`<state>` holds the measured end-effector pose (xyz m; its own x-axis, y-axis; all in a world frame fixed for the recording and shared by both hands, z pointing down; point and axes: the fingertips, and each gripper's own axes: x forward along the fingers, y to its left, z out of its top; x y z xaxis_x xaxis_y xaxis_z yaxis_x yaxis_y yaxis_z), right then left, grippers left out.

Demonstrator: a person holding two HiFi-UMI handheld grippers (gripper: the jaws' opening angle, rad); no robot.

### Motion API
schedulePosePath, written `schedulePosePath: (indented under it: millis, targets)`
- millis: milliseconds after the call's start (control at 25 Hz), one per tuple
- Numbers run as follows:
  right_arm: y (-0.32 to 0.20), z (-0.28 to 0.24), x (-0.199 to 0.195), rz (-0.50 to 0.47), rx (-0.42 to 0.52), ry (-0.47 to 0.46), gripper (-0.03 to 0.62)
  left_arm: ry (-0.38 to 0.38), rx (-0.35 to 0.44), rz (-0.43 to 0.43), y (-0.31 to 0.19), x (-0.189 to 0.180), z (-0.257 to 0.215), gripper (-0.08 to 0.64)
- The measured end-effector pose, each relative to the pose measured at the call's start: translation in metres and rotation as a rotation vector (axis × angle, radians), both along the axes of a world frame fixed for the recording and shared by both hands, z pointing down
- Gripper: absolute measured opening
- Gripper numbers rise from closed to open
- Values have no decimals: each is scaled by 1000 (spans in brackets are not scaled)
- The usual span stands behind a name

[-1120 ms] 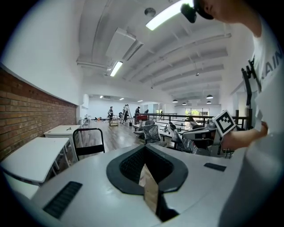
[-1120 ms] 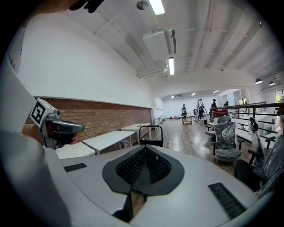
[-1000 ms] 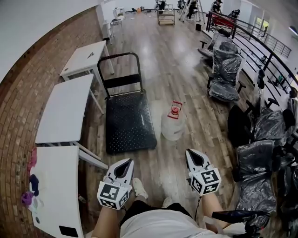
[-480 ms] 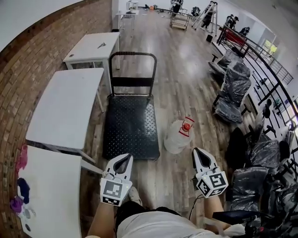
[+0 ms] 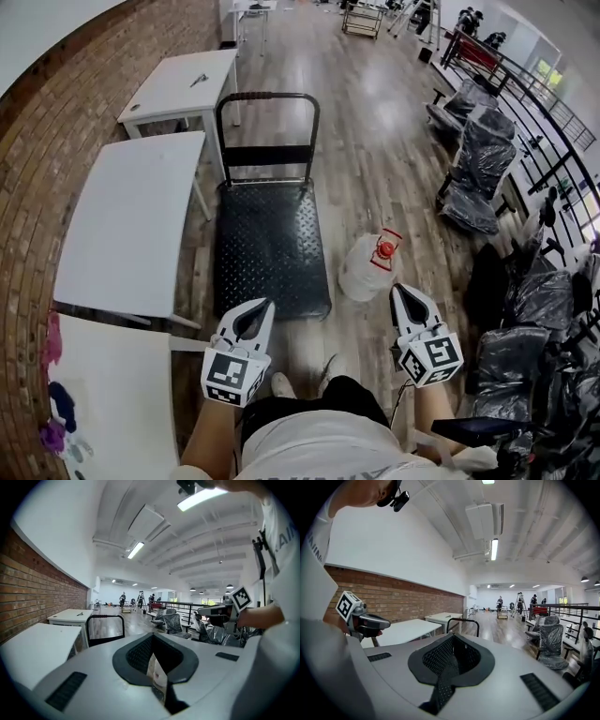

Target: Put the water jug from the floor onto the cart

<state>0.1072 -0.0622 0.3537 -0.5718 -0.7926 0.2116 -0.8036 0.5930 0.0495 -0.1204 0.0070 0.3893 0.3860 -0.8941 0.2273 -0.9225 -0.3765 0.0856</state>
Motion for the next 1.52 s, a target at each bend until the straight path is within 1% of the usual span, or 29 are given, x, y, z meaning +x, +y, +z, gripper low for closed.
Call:
schedulePosePath:
  millis: [80,200,320,440,560,720,880,1120,1320,1360,1440,1520]
  targets:
    - [-13,6,4,-3,-15,-1,5,-2,-3,8,-15,5,-2,1]
    - [-39,16,12,-8,-33,-13,5,-9,-20,-4,-38,10,-1,2]
    - [-74,23,20,-18,-41,-34,5,-12,-33,-36,-65,14,-1,2]
    - [-115,24,29,-33,-55,-78,5,-14,-50,-76,-100,18,-1,0]
    - [-155,24,43,-62,-65,-104,5,-24,-59,-101,-138,34,-4,2]
    - [-199,38,69,-65,-97,-119,5,-51,-57,-91,-183,63,-12,2]
    - [-230,52,77,-56,-119,-111,6,-54,-72,-99,-210,68,-8,1]
    - [-258,73,93,7,-157,-101,5,-52,-109,-65,-245,75,9,1]
    - [-267,104,106,116,-200,-51,6,-40,-155,16,-271,79,35,0]
    - [-267,113,111,142,-214,-44,6,-50,-166,40,-275,81,43,1]
    - [-269,132,121,191,-238,-28,6,-96,-176,80,-286,81,58,2]
    - [-278,153,133,234,-255,-3,6,-135,-177,102,-300,81,71,0]
